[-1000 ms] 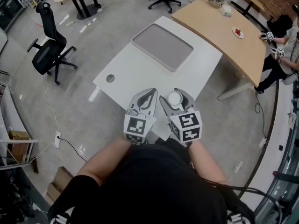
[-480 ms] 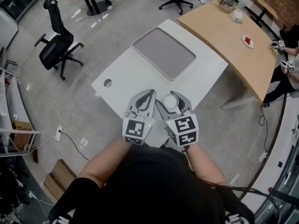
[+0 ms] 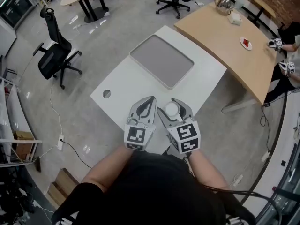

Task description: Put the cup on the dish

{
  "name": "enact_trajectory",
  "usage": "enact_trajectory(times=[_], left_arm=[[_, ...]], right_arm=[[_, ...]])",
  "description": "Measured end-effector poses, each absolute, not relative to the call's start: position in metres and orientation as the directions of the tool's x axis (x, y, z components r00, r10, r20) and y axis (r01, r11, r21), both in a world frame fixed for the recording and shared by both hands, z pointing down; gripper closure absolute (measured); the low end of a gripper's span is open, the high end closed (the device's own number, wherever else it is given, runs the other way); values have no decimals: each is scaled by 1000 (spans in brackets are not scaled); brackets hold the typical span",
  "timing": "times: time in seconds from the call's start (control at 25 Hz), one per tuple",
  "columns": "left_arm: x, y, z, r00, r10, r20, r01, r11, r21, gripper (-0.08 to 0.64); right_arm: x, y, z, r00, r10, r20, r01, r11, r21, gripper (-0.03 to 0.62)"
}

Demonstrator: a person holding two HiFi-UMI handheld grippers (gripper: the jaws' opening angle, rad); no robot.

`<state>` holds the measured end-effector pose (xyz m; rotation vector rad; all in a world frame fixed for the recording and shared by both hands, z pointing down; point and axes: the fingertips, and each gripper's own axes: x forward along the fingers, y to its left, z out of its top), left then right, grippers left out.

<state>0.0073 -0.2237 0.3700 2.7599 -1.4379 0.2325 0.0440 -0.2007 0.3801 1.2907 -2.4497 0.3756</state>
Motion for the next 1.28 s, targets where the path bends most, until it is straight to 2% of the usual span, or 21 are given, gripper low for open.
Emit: enact_trajectory(times=[0.32, 1.28], left_arm=[[9, -238, 372, 597, -787, 156, -796, -605, -8, 555], [11, -335, 408, 603, -772, 203, -784, -620, -33, 555]], right_arm=[[47, -213, 382, -490, -753, 440, -853, 518, -63, 353], [51, -313, 414, -464, -751, 470, -863, 502, -51, 353]])
